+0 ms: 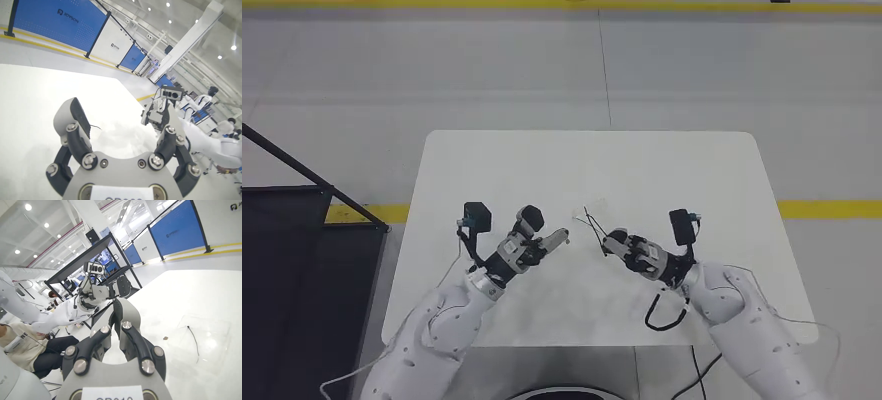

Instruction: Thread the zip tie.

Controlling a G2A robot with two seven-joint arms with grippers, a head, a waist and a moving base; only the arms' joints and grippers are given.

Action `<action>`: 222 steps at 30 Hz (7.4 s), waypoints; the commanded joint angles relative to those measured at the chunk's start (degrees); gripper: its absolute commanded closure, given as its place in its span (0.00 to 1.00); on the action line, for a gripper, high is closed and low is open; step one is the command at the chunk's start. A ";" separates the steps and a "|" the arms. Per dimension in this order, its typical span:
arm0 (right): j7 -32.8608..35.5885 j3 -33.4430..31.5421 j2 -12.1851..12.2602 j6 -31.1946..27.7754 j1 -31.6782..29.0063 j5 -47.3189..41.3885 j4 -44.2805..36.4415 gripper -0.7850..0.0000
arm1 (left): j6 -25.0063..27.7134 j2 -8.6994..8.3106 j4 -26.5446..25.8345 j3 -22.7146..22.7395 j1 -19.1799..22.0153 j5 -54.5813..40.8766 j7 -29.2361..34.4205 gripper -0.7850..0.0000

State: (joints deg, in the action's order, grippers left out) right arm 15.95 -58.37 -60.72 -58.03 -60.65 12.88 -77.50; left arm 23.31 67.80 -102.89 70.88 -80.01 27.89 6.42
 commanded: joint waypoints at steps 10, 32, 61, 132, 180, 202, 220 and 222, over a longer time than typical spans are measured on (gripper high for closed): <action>30.87 2.65 3.07 0.56 6.25 -32.36 5.81 1.00 | -5.80 -0.56 3.41 1.59 5.53 -29.69 27.20 0.00; 34.40 2.45 3.61 4.17 5.40 -32.02 3.54 1.00 | -7.00 0.70 7.98 -1.67 11.69 -43.33 28.93 0.52; 36.53 3.69 2.79 6.52 6.89 -33.71 4.95 1.00 | -5.67 1.09 10.65 -3.80 14.28 -43.76 33.23 0.73; 30.36 11.94 13.42 0.03 6.62 -57.23 -3.78 1.00 | -2.72 0.21 12.54 2.77 10.98 -47.14 32.71 1.00; 20.32 6.36 14.50 67.48 -5.15 41.73 -38.50 1.00 | -9.18 -0.93 6.87 9.96 6.58 -54.27 34.00 0.00; 46.31 26.18 2.91 81.07 11.03 71.75 -30.89 1.00 | -9.18 -0.93 6.87 9.96 6.58 -54.27 34.00 0.00; 55.25 29.74 -5.52 79.88 14.78 78.91 -24.44 0.67 | -9.18 -0.93 6.87 9.96 6.58 -54.27 34.00 0.00; 55.44 29.25 -5.98 79.62 14.47 79.51 -24.45 0.65 | -9.18 -0.93 6.87 9.96 6.58 -54.27 34.00 0.00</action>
State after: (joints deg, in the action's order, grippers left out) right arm 71.32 -28.92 -66.55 21.65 -46.05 92.17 -101.91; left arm 14.13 66.87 -96.02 80.84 -73.43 -26.38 40.43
